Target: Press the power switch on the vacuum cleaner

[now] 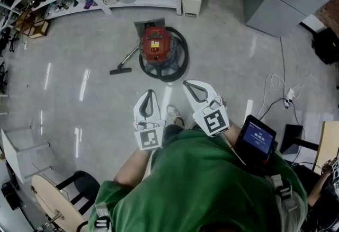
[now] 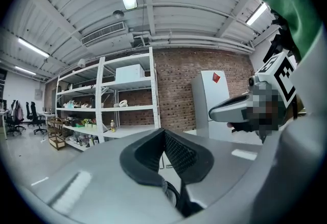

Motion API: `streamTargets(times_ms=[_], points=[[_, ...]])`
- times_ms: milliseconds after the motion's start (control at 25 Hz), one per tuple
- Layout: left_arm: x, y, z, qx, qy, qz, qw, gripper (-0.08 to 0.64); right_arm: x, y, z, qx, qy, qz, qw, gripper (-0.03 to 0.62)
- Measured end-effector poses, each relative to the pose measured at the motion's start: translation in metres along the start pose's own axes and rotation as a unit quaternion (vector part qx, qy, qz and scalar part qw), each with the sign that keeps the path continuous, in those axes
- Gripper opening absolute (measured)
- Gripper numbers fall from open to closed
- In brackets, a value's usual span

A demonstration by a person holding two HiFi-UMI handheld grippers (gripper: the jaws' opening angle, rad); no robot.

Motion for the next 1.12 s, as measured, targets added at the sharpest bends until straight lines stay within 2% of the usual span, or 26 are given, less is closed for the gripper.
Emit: streamTargets(times_ms=[240, 440, 640, 840, 1120], points=[[-0.05, -0.029, 0.01, 0.002, 0.012, 0.003, 0.9999, 0.006, 0.002, -0.054, -0.007, -0.011, 0.01, 0.003, 1.0, 0.003], [-0.082, -0.043, 0.02, 0.001, 0.012, 0.013, 0.9998, 0.006, -0.002, -0.091, -0.009, -0.021, -0.002, 0.017, 1.0, 0.003], [-0.108, -0.05, 0.023, 0.0, 0.02, 0.006, 0.9998, 0.006, -0.003, -0.12, -0.01, -0.022, 0.008, 0.01, 1.0, 0.003], [-0.127, -0.058, 0.032, 0.003, 0.024, -0.009, 0.9997, 0.007, 0.005, -0.146, -0.009, -0.025, 0.008, 0.007, 1.0, 0.003], [-0.136, -0.077, 0.039, -0.009, 0.034, -0.042, 0.9985, 0.008, 0.025, -0.177, 0.004, -0.04, 0.007, -0.021, 0.999, 0.003]])
Point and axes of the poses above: the fingertips, and each gripper's own axes: y backward along the fingers, x to its right, z out of its underside, the point moved 9 cm from there along y, backward along the fingers, and after that the axes turned 3 degrees about x, right-handed, at the moved point
